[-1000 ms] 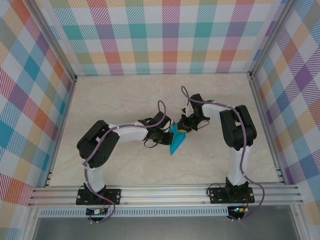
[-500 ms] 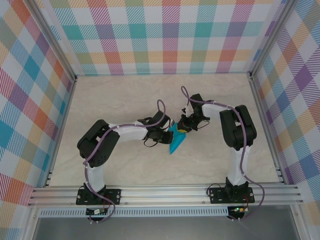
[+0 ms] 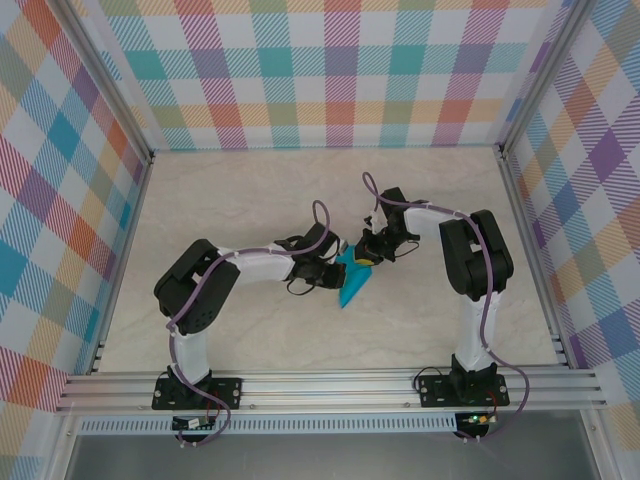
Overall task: Fold a paper plane with a square sheet of paper (pick it up from the middle)
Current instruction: Third fold the triangle at the center of the table.
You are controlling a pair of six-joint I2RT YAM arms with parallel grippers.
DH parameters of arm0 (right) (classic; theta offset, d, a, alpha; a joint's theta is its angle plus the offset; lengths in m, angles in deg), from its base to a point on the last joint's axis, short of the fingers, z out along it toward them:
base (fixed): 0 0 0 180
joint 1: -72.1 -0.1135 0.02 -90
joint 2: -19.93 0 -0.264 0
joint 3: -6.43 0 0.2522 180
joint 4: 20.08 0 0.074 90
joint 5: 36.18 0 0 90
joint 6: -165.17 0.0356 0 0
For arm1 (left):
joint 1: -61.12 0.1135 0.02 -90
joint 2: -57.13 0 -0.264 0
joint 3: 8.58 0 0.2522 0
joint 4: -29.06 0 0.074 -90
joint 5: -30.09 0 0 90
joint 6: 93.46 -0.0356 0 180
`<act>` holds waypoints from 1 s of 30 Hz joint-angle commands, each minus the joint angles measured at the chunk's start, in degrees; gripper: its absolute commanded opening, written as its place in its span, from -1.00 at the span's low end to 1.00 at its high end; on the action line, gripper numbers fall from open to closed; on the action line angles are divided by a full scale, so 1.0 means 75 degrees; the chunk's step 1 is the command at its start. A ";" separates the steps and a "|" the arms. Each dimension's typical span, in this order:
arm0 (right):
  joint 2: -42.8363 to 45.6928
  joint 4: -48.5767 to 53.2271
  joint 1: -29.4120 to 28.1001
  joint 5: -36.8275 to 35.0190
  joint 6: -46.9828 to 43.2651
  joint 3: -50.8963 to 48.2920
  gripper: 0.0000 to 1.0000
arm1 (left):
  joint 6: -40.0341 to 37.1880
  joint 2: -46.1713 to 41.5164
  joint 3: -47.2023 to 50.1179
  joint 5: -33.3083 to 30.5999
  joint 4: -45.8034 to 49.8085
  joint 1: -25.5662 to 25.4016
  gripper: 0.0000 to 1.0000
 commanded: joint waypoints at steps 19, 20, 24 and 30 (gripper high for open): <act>-0.0163 -0.0026 -0.0036 0.0095 0.0067 -0.0066 -0.82 | 0.0018 0.0109 -0.0156 0.0300 0.0000 0.0050 -0.90; -0.0163 -0.0018 -0.0036 0.0101 0.0067 -0.0065 -0.82 | 0.0006 0.0073 -0.0155 0.0303 -0.0007 0.0050 -0.90; -0.0174 -0.0036 -0.0032 0.0091 0.0076 -0.0068 -0.83 | -0.0061 -0.0021 -0.0189 0.0269 -0.0025 0.0057 -0.90; -0.0200 -0.0025 -0.0036 0.0073 0.0073 -0.0078 -0.83 | -0.0067 0.0002 -0.0150 0.0163 -0.0037 0.0055 -0.90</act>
